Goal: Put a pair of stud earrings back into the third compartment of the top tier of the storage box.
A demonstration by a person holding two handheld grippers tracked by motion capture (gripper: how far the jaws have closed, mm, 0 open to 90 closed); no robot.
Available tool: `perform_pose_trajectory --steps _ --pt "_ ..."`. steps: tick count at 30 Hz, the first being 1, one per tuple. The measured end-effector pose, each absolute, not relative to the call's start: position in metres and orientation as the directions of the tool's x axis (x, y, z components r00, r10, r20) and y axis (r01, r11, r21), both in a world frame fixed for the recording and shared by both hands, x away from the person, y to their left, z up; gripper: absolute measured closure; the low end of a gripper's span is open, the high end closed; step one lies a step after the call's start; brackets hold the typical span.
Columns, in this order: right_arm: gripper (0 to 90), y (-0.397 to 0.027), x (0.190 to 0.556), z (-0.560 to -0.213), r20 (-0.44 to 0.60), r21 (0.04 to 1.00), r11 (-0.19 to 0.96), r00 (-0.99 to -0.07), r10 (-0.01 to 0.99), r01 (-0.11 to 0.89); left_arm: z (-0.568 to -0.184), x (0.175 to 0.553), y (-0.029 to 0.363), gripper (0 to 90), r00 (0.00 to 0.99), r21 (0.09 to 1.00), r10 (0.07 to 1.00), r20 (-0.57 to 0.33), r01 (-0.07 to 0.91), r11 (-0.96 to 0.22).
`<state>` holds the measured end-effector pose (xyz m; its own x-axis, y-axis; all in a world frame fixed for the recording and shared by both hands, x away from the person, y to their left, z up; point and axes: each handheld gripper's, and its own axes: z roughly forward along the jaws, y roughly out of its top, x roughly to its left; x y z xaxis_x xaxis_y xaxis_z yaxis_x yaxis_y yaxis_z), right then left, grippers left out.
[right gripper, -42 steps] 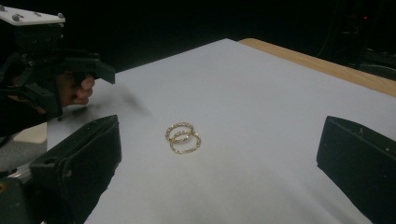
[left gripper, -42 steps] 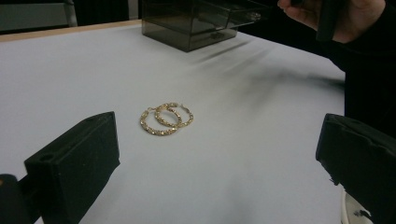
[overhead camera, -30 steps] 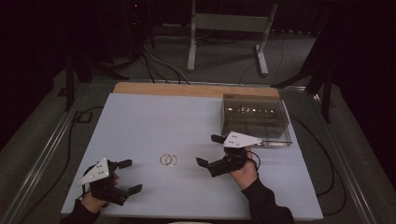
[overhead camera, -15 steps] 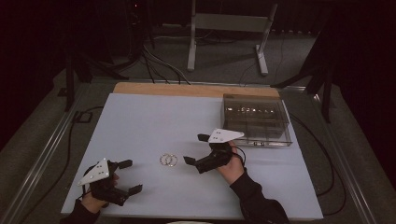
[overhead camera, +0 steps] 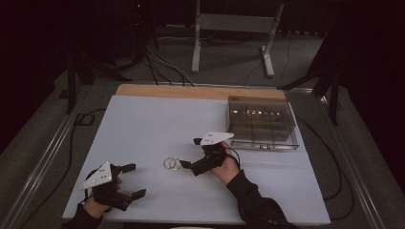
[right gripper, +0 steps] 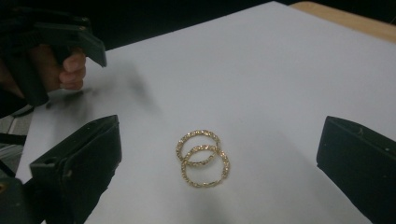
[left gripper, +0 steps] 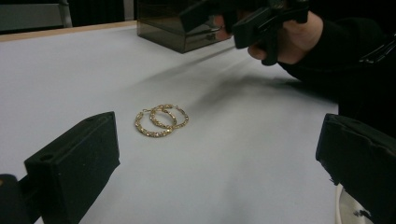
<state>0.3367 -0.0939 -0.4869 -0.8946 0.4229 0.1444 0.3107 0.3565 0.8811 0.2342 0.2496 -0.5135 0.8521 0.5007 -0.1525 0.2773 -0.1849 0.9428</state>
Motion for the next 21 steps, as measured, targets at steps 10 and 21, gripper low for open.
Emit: perform_pose_trajectory --steps 10,21 --pt "0.0 -0.082 0.344 -0.501 0.159 0.856 0.388 -0.888 0.432 0.342 -0.513 0.235 0.250 0.5 0.852 0.942 0.500 -0.158 0.281 -0.181" --pt "35.8 -0.068 0.355 -0.516 0.177 0.802 0.438 -0.863 0.474 0.405 -0.514 0.235 0.250 0.5 0.851 0.942 0.500 -0.162 0.284 -0.178"
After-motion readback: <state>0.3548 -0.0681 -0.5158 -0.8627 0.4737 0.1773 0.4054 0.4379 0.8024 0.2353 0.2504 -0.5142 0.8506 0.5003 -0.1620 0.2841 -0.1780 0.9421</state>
